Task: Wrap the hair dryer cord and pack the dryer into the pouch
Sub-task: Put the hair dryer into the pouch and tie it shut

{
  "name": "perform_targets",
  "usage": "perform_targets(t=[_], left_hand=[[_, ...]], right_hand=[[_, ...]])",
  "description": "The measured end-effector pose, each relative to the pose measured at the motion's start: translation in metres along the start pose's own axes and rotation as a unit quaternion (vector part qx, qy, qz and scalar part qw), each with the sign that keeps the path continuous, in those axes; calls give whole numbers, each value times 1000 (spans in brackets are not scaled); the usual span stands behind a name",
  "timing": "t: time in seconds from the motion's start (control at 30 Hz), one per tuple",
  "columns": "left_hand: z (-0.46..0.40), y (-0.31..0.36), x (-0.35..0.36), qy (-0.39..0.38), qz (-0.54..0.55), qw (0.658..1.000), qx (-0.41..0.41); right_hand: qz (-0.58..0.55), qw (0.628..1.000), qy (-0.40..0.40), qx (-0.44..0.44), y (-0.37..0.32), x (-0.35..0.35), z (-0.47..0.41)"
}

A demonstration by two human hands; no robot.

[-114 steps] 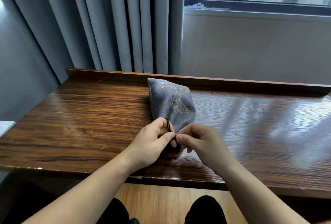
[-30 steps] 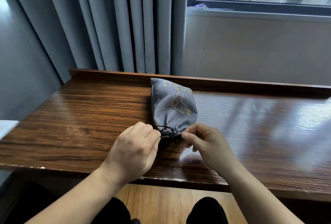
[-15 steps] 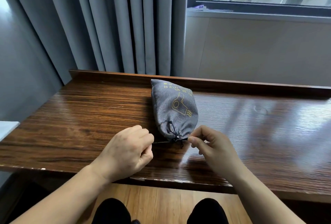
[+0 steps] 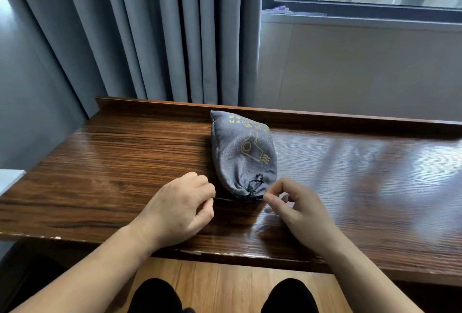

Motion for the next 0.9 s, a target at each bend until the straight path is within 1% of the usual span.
perform_targets(t=[0.07, 0.1, 0.17, 0.23, 0.3, 0.43, 0.53, 0.63, 0.73, 0.83, 0.9], left_hand=[[-4, -4, -2, 16, 46, 998, -30], [-8, -7, -2, 30, 72, 996, -52], [-17, -14, 0, 51, 118, 986, -104], [-27, -23, 7, 46, 151, 978, -138], [-38, -33, 17, 32, 177, 972, -152], [-68, -46, 33, -11, 230, 956, -181], [-94, -57, 42, -51, 251, 946, -198], [-115, -68, 51, -56, 265, 945, -181], [-126, -71, 56, -53, 290, 940, -172], [-132, -74, 55, -77, 320, 930, -165], [-134, -77, 53, -104, 322, 926, -167]], right_hand=[[-29, 999, -11, 11, 0, -5, -4], [-40, 999, -2, 18, 1, -7, -8], [-32, 998, 44, 22, 5, -13, -17], [0, 996, 86, 24, 10, -16, -28], [9, 995, 94, 35, 16, -15, -39], [13, 996, 63, 54, 29, -9, -66], [14, 998, 30, 45, 33, -3, -93], [62, 998, -8, 18, 38, 3, -117], [71, 997, -41, 12, 43, 8, -128], [83, 991, -93, 37, 47, 11, -129], [99, 987, -113, 61, 47, 11, -130]])
Point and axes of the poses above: each hand's wrist, its own z-axis away from the middle knuckle, its own x-axis out of the palm, y = z × x, the point moved 2 cm from there along -z, towards the middle knuckle
